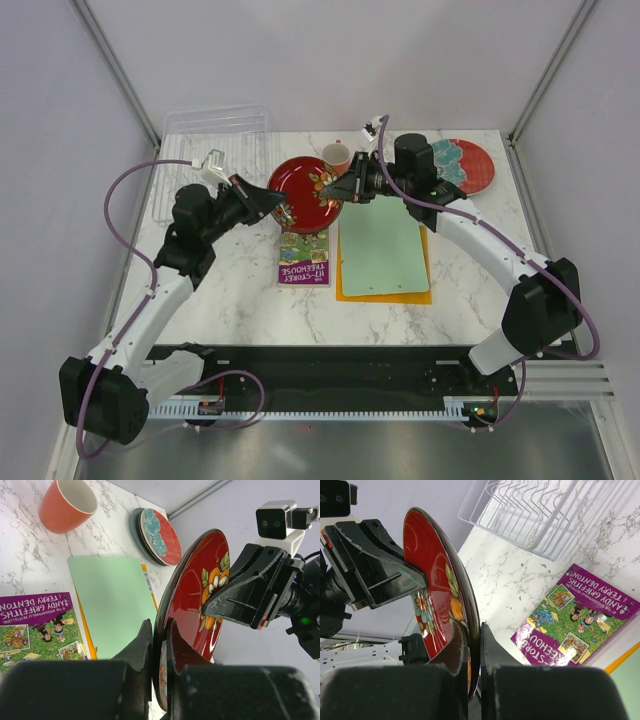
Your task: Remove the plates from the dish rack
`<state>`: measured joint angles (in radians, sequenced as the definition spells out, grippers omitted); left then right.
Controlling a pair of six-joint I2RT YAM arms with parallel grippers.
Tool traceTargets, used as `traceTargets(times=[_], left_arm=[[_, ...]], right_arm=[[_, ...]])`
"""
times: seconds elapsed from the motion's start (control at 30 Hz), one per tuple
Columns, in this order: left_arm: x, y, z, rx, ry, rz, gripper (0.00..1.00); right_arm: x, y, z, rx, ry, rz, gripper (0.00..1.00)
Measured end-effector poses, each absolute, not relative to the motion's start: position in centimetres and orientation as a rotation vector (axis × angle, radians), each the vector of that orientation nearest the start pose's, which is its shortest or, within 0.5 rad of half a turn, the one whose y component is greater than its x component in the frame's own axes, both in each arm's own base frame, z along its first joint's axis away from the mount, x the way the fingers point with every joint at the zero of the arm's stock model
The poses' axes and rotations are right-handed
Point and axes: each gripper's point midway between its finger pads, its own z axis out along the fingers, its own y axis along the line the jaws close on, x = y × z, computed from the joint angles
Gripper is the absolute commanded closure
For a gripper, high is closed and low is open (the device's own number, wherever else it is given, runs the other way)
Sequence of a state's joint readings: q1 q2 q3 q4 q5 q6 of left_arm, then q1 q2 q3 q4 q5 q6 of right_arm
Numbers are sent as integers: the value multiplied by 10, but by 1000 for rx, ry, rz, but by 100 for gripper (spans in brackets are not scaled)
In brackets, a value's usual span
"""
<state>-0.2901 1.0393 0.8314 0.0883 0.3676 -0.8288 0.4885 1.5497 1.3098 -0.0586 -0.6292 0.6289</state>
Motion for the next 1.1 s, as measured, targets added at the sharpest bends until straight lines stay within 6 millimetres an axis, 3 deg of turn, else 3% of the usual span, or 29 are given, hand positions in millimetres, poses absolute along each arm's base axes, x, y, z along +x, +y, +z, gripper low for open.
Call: traceTargets(times=[0.03, 0.13, 0.2, 0.27, 0.5, 0.67, 0.77, 0.83, 0.93, 1.1], left_arm=[[319, -191, 294, -192, 1807, -1127, 58], [320, -191, 290, -190, 1816, -1109, 36], [321, -192, 283, -192, 1843, -1090, 33], [322, -188, 273, -198, 1873, -1042, 30], [331, -153, 242, -228, 1951, -745, 29], [330, -133, 245, -213, 1928, -610, 26], [330, -125, 249, -190, 1905, -553, 23], [331, -122, 249, -166, 1903, -517, 9], [331, -117, 244, -127, 1915, -466, 7], [334, -112, 239, -69, 1926, -393, 4]], right_arm=[[339, 319, 286, -336, 2014, 1323, 100], [344, 316, 287, -345, 1999, 1289, 100], [360, 303, 280, -315, 2002, 1196, 100], [384, 276, 272, -242, 2019, 1099, 100], [484, 132, 263, 88, 2023, 767, 100], [530, 57, 248, 236, 2021, 641, 100], [549, 21, 219, 320, 2055, 597, 100], [556, 1, 197, 375, 2086, 580, 100], [559, -28, 164, 462, 2134, 559, 100], [562, -67, 140, 555, 2154, 534, 100]])
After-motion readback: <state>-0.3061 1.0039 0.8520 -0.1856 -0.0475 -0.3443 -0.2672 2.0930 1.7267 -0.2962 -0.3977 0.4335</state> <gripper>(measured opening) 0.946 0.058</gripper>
